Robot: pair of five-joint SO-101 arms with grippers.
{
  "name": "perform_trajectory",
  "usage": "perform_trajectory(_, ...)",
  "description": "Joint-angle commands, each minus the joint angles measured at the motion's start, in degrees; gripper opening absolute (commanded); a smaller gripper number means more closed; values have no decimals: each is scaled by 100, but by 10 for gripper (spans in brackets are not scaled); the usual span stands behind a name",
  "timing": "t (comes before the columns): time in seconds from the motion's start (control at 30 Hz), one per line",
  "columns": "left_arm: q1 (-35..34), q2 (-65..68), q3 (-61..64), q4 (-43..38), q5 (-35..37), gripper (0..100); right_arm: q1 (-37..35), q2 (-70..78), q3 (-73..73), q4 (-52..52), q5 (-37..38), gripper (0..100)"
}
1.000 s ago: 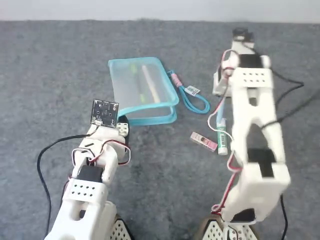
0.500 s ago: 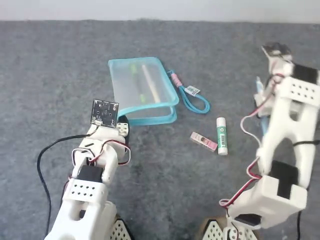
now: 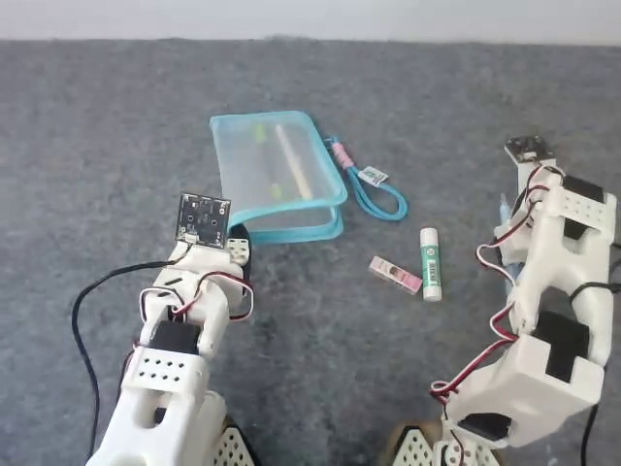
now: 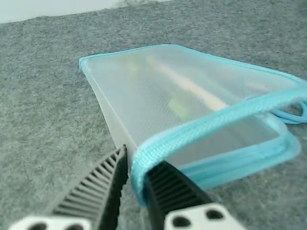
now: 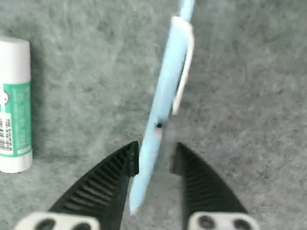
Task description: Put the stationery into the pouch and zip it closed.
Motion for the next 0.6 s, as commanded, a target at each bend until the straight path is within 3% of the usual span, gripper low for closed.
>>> perform_trajectory(0.0, 44, 0, -101, -88, 44, 12, 224, -321, -26, 22, 53, 157)
perform_trajectory(0.23, 53, 0, -101, -88, 44, 12, 549, -593, 475, 286, 334, 134)
perform_trajectory(0.43, 53, 9, -101, -88, 44, 12, 558, -1086, 2251, -936, 571, 132)
perform_trajectory(0.57, 53, 18, -92, -79, 44, 12, 558, -1226, 2699, -1297, 563, 130)
